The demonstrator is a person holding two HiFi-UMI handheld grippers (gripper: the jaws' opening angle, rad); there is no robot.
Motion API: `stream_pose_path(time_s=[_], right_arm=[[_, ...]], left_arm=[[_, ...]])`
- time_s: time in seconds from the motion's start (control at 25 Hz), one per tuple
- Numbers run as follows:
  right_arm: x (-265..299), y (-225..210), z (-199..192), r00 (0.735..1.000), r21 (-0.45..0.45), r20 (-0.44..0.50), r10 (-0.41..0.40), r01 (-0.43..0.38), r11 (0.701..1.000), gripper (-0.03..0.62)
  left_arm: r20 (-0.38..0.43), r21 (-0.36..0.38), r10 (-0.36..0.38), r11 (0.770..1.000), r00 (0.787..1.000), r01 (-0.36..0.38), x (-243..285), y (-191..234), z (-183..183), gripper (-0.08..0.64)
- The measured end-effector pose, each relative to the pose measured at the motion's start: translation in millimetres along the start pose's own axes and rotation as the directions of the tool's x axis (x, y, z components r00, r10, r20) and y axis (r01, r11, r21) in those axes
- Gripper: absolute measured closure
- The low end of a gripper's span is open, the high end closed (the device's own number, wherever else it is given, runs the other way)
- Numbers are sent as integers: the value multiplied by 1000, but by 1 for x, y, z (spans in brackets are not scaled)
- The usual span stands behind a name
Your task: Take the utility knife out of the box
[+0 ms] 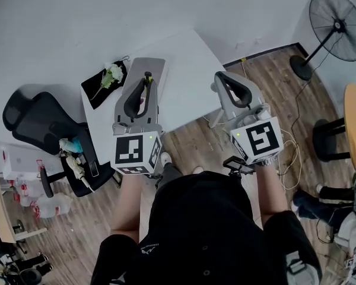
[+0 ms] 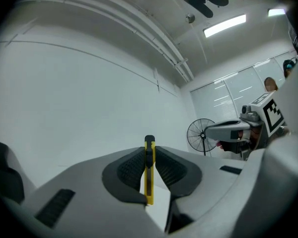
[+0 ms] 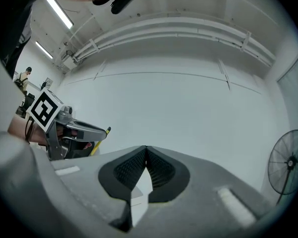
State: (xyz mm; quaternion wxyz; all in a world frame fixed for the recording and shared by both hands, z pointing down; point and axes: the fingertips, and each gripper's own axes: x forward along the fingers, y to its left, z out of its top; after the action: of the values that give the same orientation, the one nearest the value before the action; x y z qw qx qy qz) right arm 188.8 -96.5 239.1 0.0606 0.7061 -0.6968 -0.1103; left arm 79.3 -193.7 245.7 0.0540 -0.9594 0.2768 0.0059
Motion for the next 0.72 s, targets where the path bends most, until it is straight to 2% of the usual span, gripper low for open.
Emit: stream_pose_path(time_s=[0.28,0.72], right_arm=[[-5,-14,22,999,-33,41,-28,29,999,588],[-6,-9,16,998,-7,59,-37,37,999,588]], left_arm=[[55,15,-4,1000,998,4,0,-5,24,499],[38,33,-27,999,999,26,-2,-15,8,497]])
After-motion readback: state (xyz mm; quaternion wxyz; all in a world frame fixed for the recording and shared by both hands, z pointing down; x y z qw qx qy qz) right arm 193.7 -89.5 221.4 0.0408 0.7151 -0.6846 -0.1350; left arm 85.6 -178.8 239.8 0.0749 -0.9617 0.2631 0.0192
